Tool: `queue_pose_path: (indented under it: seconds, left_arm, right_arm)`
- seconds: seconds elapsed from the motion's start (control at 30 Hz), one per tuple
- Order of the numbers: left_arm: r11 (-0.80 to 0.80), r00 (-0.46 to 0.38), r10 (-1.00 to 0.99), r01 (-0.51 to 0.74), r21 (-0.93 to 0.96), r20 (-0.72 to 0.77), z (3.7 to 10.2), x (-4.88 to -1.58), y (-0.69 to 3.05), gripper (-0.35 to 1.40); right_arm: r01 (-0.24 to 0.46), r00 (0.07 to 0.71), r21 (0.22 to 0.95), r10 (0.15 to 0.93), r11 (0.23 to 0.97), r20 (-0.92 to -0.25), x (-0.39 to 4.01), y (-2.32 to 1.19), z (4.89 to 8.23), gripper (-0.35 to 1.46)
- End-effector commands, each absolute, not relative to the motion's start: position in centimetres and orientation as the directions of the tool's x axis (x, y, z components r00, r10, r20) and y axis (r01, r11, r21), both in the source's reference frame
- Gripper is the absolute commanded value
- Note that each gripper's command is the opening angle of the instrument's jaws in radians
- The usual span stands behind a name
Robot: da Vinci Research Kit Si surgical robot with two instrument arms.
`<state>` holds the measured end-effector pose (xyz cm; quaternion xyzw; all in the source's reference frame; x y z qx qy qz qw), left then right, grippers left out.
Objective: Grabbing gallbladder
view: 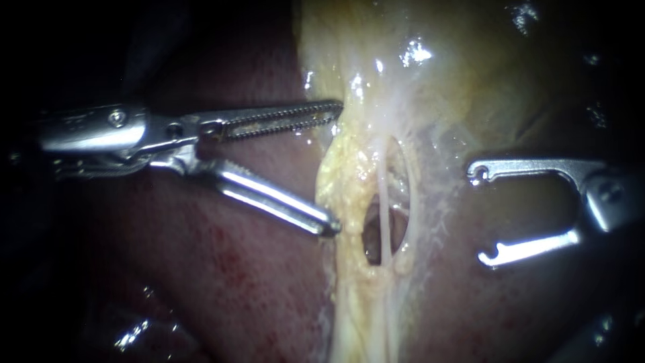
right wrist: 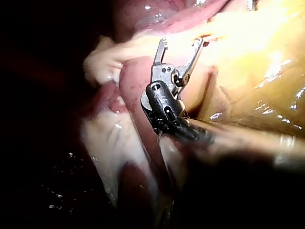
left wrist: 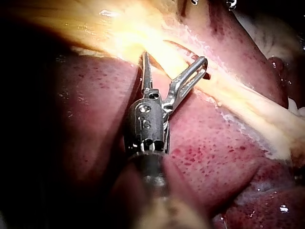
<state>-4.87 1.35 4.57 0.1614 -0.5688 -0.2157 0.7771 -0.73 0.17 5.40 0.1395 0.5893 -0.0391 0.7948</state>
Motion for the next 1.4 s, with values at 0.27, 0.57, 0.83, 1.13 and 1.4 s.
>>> queue_pose_path:
  seconds: [0.27, 0.57, 0.83, 1.13, 1.4]
  left_arm:
    - [0.799, 0.258, -0.601, 0.201, 0.566, 0.756, 4.56, -4.93, 1.27, 0.36]
    - [0.769, 0.258, -0.639, 0.232, 0.596, 0.724, 4.57, -4.93, 1.28, -0.16]
    - [0.761, 0.261, -0.648, 0.236, 0.604, 0.715, 4.57, -4.90, 1.27, -0.35]
    - [0.762, 0.261, -0.648, 0.236, 0.603, 0.716, 4.57, -4.90, 1.26, -0.35]
    - [0.762, 0.261, -0.648, 0.236, 0.603, 0.716, 4.56, -4.89, 1.25, -0.35]
  right_arm:
    - [0.226, 0.302, 0.176, 0.102, 0.958, -0.948, -0.73, 0.17, 5.41, 0.60]
    - [0.227, 0.302, 0.175, 0.102, 0.958, -0.948, -0.73, 0.17, 5.41, 0.60]
    - [0.226, 0.302, 0.175, 0.102, 0.958, -0.948, -0.73, 0.17, 5.41, 0.59]
    - [0.226, 0.302, 0.175, 0.102, 0.958, -0.948, -0.73, 0.17, 5.41, 0.59]
    - [0.226, 0.302, 0.175, 0.102, 0.958, -0.948, -0.73, 0.17, 5.41, 0.59]
